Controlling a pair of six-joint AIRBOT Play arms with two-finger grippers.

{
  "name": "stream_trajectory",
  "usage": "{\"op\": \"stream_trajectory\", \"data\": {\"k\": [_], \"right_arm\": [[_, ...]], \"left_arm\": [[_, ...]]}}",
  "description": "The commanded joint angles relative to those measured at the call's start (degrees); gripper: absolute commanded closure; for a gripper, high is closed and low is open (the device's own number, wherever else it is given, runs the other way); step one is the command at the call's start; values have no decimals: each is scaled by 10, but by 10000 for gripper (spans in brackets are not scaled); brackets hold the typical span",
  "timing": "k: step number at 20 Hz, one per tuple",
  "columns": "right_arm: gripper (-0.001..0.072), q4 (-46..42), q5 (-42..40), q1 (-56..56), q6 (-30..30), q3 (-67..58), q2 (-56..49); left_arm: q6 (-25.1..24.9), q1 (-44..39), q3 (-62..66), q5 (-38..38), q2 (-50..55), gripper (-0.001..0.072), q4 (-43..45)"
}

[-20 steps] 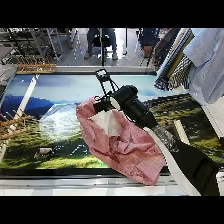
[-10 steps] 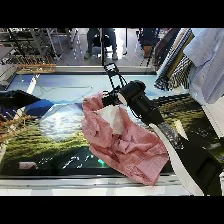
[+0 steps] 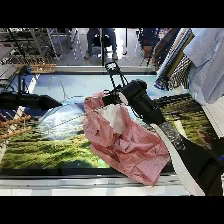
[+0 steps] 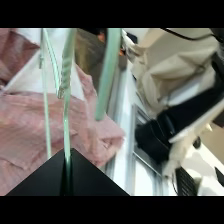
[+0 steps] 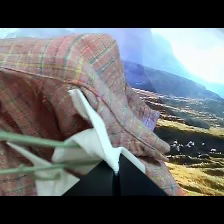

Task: Fold the clothes and pants, and hang the long-sleeved shirts on hangers.

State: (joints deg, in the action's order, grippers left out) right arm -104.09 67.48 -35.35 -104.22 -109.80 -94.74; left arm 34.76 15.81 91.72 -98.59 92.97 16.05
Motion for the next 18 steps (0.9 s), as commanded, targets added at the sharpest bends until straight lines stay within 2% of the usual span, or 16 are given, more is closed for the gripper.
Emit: {"op": "stream_trajectory", "data": {"k": [1,7,11,16,18], "right_arm": [[688,2,7,-11,7,-1,13],[689,5,8,-49,36,-1,15],[689,4,10,-89,54,-1,19],[689,3,16,-92,53,-1,26],[689,4,18,-89,47,-1,26]], "left_arm": [[6,-7,0,77,10,695,-2],[8,-11,0,85,9,697,-1],[6,-23,0,166,-2,697,-1],[-65,-23,0,276,-38,697,-1],[-71,-23,0,277,-52,697,-2]]}}
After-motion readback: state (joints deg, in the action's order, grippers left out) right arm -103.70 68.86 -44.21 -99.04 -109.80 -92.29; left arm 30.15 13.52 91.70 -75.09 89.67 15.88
